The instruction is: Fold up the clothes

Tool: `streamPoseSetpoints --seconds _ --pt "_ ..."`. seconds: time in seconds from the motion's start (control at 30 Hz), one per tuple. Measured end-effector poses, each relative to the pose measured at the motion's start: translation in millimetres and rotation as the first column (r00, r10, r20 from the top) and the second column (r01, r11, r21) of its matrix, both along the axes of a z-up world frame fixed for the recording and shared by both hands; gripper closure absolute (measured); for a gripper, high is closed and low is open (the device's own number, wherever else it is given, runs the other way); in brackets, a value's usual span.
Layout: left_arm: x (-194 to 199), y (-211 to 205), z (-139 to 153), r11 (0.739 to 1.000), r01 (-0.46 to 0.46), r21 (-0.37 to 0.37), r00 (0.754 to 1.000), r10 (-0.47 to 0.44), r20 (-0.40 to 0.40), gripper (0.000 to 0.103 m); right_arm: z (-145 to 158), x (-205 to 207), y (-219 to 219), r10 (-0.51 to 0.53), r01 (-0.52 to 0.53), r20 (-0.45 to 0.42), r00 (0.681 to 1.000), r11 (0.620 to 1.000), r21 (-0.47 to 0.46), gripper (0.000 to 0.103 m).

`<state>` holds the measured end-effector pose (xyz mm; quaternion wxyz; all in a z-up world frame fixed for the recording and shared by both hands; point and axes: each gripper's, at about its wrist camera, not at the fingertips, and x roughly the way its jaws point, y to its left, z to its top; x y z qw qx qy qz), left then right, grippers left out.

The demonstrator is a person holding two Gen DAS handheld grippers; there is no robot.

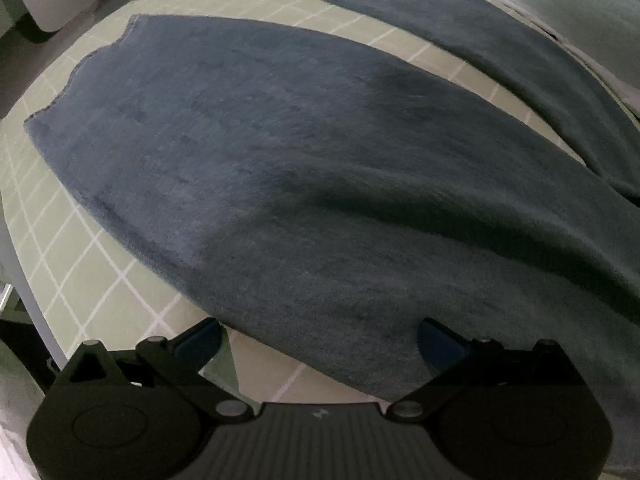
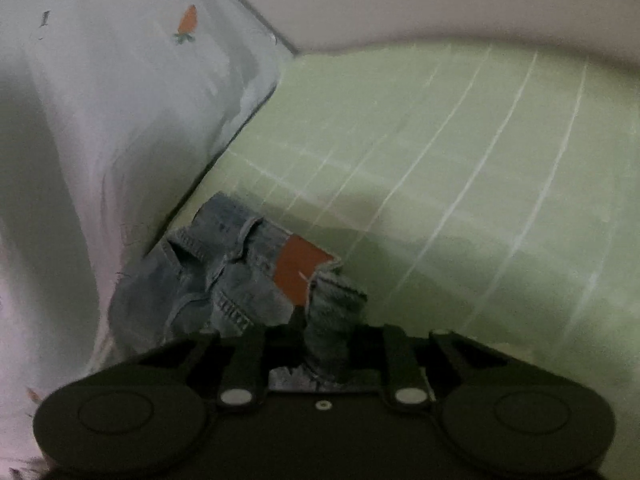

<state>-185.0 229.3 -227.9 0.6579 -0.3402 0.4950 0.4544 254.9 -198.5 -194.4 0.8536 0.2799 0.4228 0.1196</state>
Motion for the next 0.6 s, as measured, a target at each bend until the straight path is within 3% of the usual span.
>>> streamPoseSetpoints --seconds 0.23,0.33,0.47,0.6 --pt "22 -17 -1 0.983 0.169 -0.067 0.985 -0.171 -0.014 0.0 18 -6 -42 -0.125 0.135 0.077 0.989 0.98 -0.144 0.087" --pt "23 -26 0 0.983 0.176 -0.053 0.984 -0.177 -0.004 0.0 19 -4 -66 -0.154 0.172 0.098 0.983 0.963 -0.209 0.087" --pt "17 -27 2 0.983 0.178 -0.048 0.983 -0.176 0.041 0.0 17 0 -86 -0.196 0.227 0.119 0.973 0.904 -0.363 0.085" --pt "4 -14 6 0.988 0.136 -0.069 0.983 -0.126 0.13 0.0 18 3 -90 -0.174 0.196 0.091 0.981 0.852 -0.485 0.071"
